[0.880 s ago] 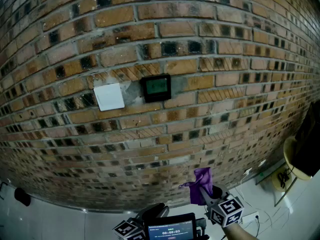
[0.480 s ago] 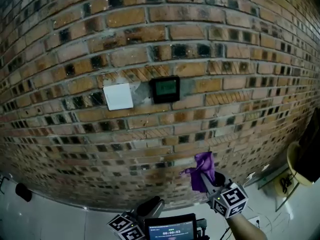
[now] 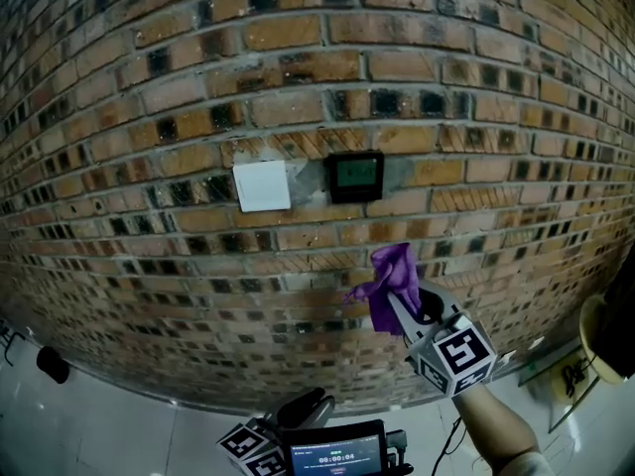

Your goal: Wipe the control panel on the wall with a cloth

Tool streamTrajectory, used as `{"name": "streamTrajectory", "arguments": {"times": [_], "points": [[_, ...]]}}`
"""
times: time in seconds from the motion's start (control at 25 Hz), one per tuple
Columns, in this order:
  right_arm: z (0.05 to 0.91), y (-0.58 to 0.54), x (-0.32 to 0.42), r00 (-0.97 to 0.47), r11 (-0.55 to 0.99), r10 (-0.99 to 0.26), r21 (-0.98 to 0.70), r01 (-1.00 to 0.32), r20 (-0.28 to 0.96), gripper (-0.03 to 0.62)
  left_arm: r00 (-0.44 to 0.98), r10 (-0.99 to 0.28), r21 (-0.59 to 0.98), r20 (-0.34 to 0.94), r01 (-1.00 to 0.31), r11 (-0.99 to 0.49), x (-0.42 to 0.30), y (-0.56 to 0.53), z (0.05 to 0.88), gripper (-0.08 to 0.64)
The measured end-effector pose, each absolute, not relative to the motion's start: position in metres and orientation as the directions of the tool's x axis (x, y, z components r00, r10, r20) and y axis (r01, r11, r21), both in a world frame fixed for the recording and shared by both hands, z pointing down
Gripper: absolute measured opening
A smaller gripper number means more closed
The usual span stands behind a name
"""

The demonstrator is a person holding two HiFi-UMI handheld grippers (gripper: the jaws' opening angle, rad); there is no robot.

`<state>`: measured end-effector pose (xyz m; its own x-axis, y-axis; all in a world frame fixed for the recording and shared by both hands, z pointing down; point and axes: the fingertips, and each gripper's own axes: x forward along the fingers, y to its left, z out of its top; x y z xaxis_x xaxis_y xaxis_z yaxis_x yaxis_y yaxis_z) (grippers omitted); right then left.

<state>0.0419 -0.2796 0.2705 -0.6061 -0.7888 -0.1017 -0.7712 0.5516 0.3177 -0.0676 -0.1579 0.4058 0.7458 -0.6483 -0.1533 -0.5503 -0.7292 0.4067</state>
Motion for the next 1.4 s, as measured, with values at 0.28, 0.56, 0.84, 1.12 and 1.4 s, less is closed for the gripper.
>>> {"name": "streamTrajectory", "arguments": {"times": [0.28, 0.56, 0.84, 1.12, 1.4], "points": [[0.228, -0.297, -0.001, -0.649, 0.555, -0.741, 0.388, -0.736, -0.17, 0.08, 0.732, -0.662, 0.394, -0.164, -0.567, -0.724, -0.073, -0.156, 0.399, 0.109], [0.191, -0.316, -0.038, -0.677, 0.543, -0.706, 0.457, -0.705, -0.206, 0.08, 0.712, -0.679, 0.394, -0.179, -0.58, -0.713, -0.08, -0.157, 0.395, 0.109], [0.165, -0.333, -0.065, -0.693, 0.54, -0.686, 0.483, -0.689, -0.222, 0.08, 0.686, -0.702, 0.383, -0.193, -0.606, -0.697, -0.092, -0.161, 0.387, 0.109], [0.142, -0.355, -0.077, -0.668, 0.476, -0.703, 0.538, -0.696, -0.244, 0.08, 0.682, -0.704, 0.377, -0.198, -0.61, -0.697, -0.092, -0.161, 0.384, 0.109], [0.131, -0.366, -0.051, -0.623, 0.427, -0.733, 0.528, -0.734, -0.273, 0.08, 0.679, -0.708, 0.382, -0.194, -0.612, -0.692, -0.091, -0.162, 0.386, 0.109]]}}
